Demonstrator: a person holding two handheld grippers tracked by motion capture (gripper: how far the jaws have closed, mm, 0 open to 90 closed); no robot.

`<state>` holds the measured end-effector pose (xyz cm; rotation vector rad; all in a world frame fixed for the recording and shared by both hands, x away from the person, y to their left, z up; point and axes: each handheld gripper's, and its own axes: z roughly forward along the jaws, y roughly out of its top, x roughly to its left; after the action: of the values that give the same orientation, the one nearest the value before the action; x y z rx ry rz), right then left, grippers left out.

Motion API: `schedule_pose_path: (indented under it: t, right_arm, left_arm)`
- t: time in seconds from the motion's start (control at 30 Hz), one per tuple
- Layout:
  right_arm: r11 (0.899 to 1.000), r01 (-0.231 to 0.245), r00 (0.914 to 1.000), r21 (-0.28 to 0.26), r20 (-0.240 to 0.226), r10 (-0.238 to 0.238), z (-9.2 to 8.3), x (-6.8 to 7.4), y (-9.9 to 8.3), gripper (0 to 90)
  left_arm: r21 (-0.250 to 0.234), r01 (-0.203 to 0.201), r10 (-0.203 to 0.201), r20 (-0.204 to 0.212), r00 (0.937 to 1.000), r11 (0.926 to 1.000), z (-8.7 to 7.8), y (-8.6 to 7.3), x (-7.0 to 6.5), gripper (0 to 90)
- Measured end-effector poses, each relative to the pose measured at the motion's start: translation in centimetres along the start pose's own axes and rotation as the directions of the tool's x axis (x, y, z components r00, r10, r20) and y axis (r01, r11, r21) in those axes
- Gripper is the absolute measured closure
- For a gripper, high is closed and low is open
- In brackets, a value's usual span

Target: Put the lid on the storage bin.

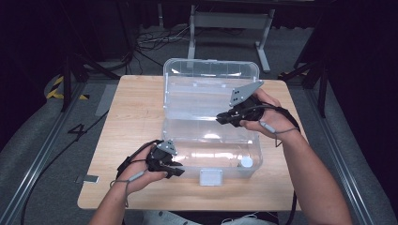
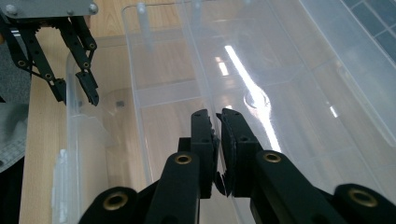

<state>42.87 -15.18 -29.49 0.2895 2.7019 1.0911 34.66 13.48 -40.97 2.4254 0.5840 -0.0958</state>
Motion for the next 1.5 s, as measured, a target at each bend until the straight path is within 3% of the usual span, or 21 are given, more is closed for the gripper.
schedule_pose_path:
  t: [1.5]
  right_arm:
    - [0.998, 0.051, 0.9974, 0.028, -0.052, -0.050, -0.3, 3.1, -0.8, 83.4]
  left_arm:
    - [-0.001, 0.003, -0.003, 0.003, 1.0000, 1.0000, 0.0, 0.0, 0.0, 73.1]
